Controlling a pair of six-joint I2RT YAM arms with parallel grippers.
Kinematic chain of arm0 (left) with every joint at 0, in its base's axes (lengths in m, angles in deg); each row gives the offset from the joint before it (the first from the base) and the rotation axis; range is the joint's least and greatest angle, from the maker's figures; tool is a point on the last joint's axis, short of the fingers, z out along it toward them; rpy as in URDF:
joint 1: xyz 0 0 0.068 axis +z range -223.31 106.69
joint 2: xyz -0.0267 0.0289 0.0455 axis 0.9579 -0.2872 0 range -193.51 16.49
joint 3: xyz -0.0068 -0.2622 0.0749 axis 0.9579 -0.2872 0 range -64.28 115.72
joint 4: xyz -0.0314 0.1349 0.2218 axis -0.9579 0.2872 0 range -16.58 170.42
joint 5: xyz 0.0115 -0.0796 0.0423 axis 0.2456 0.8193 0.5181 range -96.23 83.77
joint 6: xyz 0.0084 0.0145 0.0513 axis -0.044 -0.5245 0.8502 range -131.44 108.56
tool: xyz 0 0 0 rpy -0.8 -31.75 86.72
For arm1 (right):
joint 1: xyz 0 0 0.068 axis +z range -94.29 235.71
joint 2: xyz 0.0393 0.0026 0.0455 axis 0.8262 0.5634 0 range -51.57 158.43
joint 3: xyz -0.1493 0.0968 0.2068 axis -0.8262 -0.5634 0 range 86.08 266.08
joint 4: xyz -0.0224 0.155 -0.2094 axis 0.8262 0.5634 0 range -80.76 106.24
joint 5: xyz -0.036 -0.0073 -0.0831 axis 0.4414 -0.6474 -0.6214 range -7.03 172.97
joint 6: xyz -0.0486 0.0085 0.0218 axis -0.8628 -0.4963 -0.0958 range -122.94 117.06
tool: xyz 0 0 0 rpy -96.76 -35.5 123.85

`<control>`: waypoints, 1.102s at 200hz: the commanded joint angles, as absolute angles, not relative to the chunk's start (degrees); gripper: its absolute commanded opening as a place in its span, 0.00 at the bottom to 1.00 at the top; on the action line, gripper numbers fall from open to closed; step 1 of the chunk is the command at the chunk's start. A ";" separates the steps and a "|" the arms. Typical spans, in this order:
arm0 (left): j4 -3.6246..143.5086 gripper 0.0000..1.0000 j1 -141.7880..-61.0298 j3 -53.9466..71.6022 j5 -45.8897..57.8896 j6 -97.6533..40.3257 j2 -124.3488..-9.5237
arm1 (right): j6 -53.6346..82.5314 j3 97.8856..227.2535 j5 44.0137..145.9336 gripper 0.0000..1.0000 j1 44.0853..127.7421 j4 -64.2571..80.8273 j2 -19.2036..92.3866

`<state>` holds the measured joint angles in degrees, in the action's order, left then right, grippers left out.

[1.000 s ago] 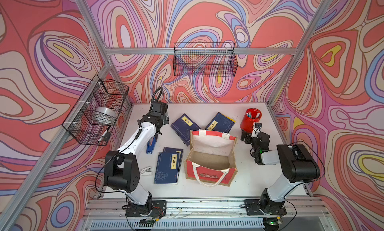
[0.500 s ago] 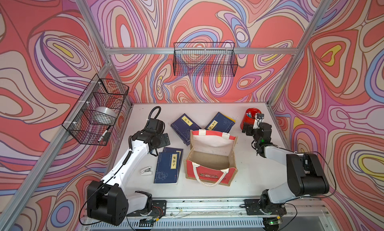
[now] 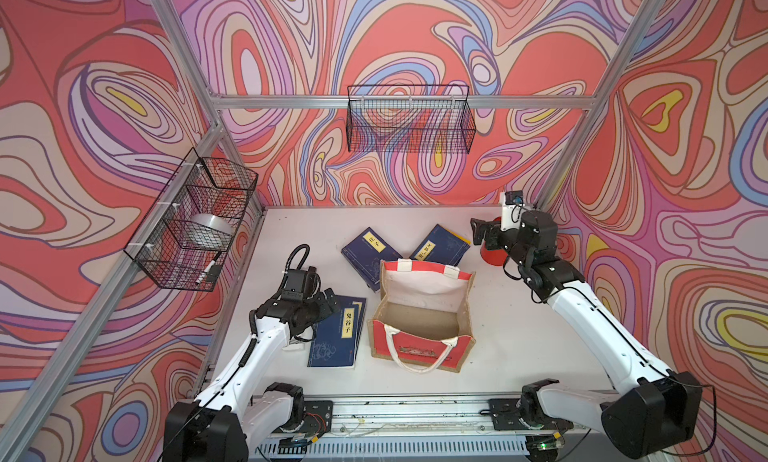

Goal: Put the books into the canvas bag
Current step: Move the canvas bag to the center of the board.

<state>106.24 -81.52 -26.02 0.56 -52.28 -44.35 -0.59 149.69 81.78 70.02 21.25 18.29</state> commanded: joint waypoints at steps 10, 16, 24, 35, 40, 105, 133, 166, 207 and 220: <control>99.32 1.00 -75.77 -29.49 8.69 -55.09 -45.87 | -0.92 155.72 87.12 0.98 73.87 33.66 16.74; 98.31 1.00 -75.14 -30.00 9.70 -55.29 -45.77 | -0.91 156.99 88.93 0.98 75.07 34.85 16.57; 97.46 1.00 -74.98 -30.41 9.94 -55.41 -45.53 | -0.65 158.96 90.61 0.98 77.21 35.97 16.61; 97.08 1.00 -74.89 -30.61 9.94 -55.39 -45.31 | -0.20 162.35 93.11 0.98 81.13 37.61 17.76; 97.19 1.00 -74.89 -30.63 9.89 -55.39 -45.38 | 0.25 164.00 95.03 0.98 82.81 38.50 18.77; 100.11 1.00 -71.69 -33.73 8.74 -59.16 -41.99 | 6.35 180.75 102.22 0.98 110.31 41.31 39.57; 100.99 1.00 -68.24 -33.70 10.19 -57.54 -40.45 | 6.34 185.91 100.10 0.98 119.59 43.06 48.35; 101.11 1.00 -65.04 -33.34 12.86 -55.48 -41.39 | 9.94 187.78 96.95 0.97 122.51 45.50 53.75; 100.31 1.00 -64.35 -33.08 14.24 -55.32 -40.59 | 12.77 183.50 86.57 0.97 122.25 53.00 53.19; 100.32 1.00 -64.35 -32.82 14.69 -55.21 -40.64 | 13.44 180.38 82.99 0.97 121.59 54.73 51.61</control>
<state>99.77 -64.69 -33.78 13.32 -55.96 -41.11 11.04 184.75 92.14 122.43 48.17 54.55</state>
